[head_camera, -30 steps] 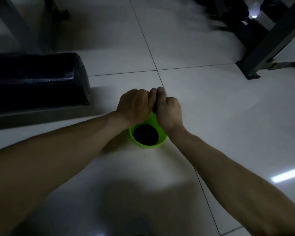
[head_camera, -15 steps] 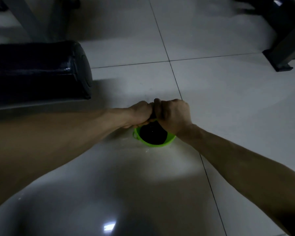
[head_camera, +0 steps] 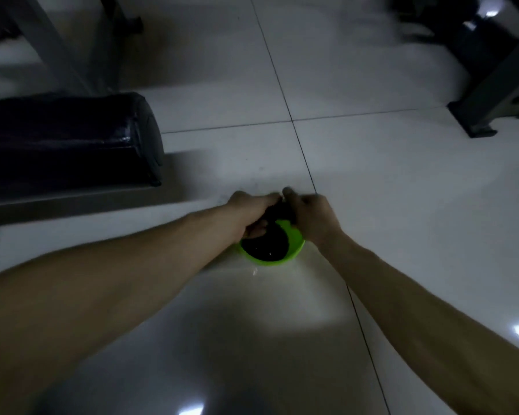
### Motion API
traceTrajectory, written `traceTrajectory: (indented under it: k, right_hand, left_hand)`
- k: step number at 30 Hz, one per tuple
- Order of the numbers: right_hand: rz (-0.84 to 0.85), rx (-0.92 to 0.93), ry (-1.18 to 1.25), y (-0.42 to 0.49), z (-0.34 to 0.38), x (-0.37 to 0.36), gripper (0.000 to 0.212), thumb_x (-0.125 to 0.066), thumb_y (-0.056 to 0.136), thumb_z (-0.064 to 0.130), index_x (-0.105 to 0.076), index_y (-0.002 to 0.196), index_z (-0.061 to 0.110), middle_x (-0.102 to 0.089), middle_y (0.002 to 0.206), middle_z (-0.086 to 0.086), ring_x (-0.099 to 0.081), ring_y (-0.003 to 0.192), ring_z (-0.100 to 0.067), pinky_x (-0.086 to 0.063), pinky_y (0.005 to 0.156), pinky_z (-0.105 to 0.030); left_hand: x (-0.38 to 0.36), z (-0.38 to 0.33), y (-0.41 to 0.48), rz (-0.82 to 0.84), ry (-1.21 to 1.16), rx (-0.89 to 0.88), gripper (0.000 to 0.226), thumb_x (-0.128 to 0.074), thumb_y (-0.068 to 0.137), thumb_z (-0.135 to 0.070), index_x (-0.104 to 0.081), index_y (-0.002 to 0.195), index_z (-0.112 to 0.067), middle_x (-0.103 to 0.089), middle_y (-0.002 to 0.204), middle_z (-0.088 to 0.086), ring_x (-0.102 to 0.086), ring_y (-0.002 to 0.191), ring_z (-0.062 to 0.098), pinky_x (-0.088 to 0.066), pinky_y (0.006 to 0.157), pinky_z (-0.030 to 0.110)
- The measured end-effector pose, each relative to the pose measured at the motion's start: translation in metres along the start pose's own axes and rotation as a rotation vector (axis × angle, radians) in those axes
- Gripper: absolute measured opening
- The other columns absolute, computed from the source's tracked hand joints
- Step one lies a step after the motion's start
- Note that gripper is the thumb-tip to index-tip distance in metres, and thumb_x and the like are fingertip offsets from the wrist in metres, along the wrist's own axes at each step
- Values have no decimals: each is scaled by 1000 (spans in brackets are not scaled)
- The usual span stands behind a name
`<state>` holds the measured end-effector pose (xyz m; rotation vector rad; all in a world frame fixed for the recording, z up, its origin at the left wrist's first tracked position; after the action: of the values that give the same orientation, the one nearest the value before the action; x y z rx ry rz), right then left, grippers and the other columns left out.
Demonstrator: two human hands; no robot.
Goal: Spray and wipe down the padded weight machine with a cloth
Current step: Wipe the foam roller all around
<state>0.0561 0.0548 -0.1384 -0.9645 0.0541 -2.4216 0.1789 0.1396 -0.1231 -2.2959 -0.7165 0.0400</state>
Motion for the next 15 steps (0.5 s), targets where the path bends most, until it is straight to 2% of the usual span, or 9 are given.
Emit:
traceTrajectory:
  k: [2, 4, 5, 7, 9, 11, 12, 13, 15]
  right_hand:
    - [93, -108, 208, -18, 5, 0, 53, -58, 100, 48, -71, 70, 7, -63, 55, -5, -59, 52, -21, -47, 57, -30]
    - [148, -134, 407, -39, 18, 4, 36, -63, 101, 40, -75, 92, 8, -72, 69, -7, -65, 58, -17, -52, 53, -27]
    - [208, -166, 511, -51, 24, 4, 28, -65, 101, 37, -75, 103, 10, -77, 84, -10, -71, 69, -19, -57, 58, -29]
    - [338, -213, 699, -69, 40, 2, 24, -70, 99, 24, -72, 116, 8, -76, 109, -21, -75, 95, -29, -64, 81, -40]
    - [311, -193, 751, -81, 68, -3, 23, -72, 95, 10, -71, 118, 7, -74, 113, -22, -74, 105, -32, -60, 95, -47]
    - [139, -16, 673, -85, 99, -4, 29, -75, 91, 4, -72, 118, 13, -78, 108, -11, -74, 104, -27, -61, 94, -42]
    - [45, 108, 637, -88, 118, -2, 32, -76, 88, 2, -72, 117, 15, -78, 106, -7, -74, 103, -24, -61, 92, -37]
    - [-35, 221, 603, -90, 138, -3, 34, -77, 86, 0, -72, 116, 16, -77, 104, -3, -73, 101, -18, -60, 89, -30]
    - [-69, 382, 518, -99, 183, -22, 36, -78, 81, -4, -71, 109, 17, -75, 99, 4, -70, 92, -6, -55, 81, -21]
  left_hand:
    - [0, 5, -12, 12, -133, 12, 22, -73, 94, -31, -72, 98, -10, -72, 93, 11, -68, 76, 20, -61, 64, 33]
    - [2, 1, -24, -16, -171, -58, 11, -70, 96, -22, -73, 90, -14, -73, 100, 14, -70, 88, 25, -63, 77, 37]
    - [5, -2, -29, -42, -178, -99, 11, -69, 96, -19, -73, 87, -17, -73, 99, 13, -70, 92, 27, -62, 82, 37]
    - [20, -9, -44, -73, -119, -195, 18, -66, 96, -20, -75, 81, -24, -74, 94, 8, -70, 96, 27, -58, 88, 33]
    - [43, -18, -62, -63, -20, -293, 27, -61, 96, -36, -77, 84, -18, -75, 99, 9, -70, 101, 28, -54, 92, 33]
    - [75, -26, -83, -61, 77, -385, 46, -46, 106, -44, -75, 105, -8, -73, 111, 12, -68, 106, 28, -49, 86, 34]
    - [93, -29, -95, -70, 107, -432, 50, -39, 108, -46, -72, 111, -8, -71, 116, 11, -67, 107, 28, -47, 83, 35]
    - [113, -29, -105, -86, 118, -475, 51, -37, 107, -49, -70, 113, -11, -69, 117, 9, -66, 107, 27, -47, 83, 37]
    - [166, -18, -121, -119, 129, -475, 42, -45, 105, -49, -70, 106, -15, -70, 105, 5, -66, 98, 23, -49, 85, 37]
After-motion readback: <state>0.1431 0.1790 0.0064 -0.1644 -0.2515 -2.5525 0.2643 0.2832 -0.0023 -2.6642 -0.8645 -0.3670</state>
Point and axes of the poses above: each hand's wrist, its own y-axis towards the middle knuckle, its own x-axis out of the back of the hand, z = x × y, the point moved 2 cm from there along y, towards the middle knuckle
